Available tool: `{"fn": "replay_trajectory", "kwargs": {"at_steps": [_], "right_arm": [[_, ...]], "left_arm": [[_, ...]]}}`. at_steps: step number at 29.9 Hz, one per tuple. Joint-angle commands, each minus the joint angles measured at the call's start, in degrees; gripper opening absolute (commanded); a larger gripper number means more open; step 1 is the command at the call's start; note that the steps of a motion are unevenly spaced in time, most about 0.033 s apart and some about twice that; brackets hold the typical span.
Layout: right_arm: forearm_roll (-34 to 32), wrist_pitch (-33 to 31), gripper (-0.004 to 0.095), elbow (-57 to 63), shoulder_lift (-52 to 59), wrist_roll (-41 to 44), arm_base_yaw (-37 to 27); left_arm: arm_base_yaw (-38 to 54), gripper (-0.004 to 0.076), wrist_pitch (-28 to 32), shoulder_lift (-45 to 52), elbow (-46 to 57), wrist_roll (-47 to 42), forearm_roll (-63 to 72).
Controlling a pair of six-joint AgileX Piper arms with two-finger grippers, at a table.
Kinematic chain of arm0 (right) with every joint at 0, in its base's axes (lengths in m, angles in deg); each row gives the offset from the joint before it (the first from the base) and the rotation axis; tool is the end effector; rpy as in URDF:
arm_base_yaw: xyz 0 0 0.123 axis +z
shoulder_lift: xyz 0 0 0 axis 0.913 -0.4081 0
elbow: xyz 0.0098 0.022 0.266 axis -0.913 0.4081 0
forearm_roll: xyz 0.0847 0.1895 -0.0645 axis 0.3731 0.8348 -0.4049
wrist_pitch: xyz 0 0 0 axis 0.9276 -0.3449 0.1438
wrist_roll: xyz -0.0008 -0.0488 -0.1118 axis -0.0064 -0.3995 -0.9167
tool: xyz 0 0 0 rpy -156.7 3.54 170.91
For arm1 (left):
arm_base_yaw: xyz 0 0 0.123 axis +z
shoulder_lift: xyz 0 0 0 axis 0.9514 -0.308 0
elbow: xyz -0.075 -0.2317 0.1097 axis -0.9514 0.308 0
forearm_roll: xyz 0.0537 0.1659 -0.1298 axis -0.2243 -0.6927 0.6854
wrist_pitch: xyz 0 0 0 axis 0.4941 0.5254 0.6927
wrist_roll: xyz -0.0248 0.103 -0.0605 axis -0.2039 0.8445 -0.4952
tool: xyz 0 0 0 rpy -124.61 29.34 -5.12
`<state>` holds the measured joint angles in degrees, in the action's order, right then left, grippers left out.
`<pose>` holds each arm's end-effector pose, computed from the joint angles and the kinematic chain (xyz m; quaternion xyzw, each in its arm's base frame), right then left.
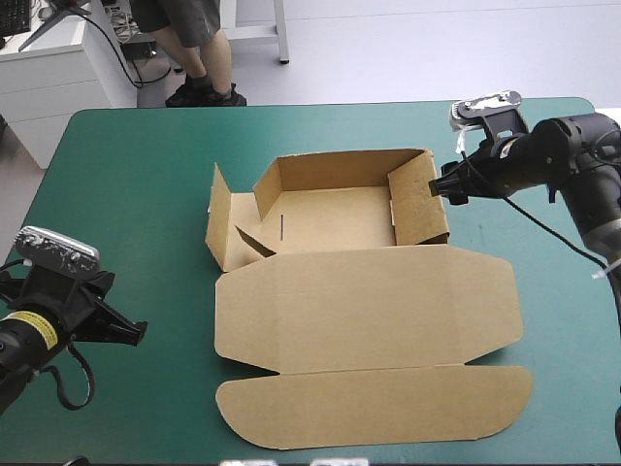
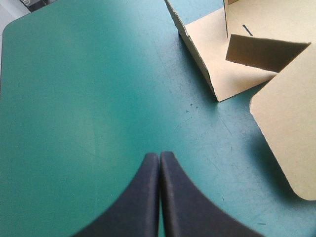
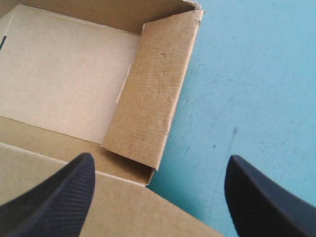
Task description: Fold the box
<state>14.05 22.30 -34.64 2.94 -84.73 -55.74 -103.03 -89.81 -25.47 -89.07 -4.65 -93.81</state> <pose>0.2830 0.0607 0.3696 -0.1364 0.9347 0.0526 0.3240 0.1152 -0.0228 0.3523 0.1957 0.8719 0.0437 0.4467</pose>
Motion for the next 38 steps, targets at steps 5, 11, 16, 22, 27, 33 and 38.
{"fn": "replay_trajectory", "kwargs": {"at_steps": [5,11,16,22,27,33,38], "right_arm": [[-0.5,3.8,0.0677,-1.7,-5.3,1.0,0.0],[-0.5,5.8,0.0676,-1.7,-13.8,1.6,0.0],[0.7,6.4,0.0676,-4.1,-19.8,1.7,0.0],[1.1,6.4,0.0670,-8.1,-23.8,1.7,0.0],[1.2,5.8,0.0504,-8.5,-24.6,1.7,0.0],[1.2,5.5,0.0110,-8.5,-25.2,1.4,0.0],[1.2,5.4,-0.0019,-8.5,-25.3,1.4,0.0]], "left_arm": [[0.2,-0.0009,2.9,0.0,-1.3,-0.1,-0.9],[0.2,-0.0009,2.9,0.0,-1.3,-0.1,-0.8],[0.2,-0.0009,2.8,0.0,-1.3,-0.1,-0.8],[0.2,-0.0009,2.7,0.0,-1.3,-0.1,-0.8],[0.2,-0.0009,2.7,0.0,-1.3,-0.1,-0.8],[0.2,-0.0009,2.7,0.0,-1.3,-0.1,-0.8],[0.2,-0.0009,2.8,0.0,-1.3,0.0,-0.8]]}}
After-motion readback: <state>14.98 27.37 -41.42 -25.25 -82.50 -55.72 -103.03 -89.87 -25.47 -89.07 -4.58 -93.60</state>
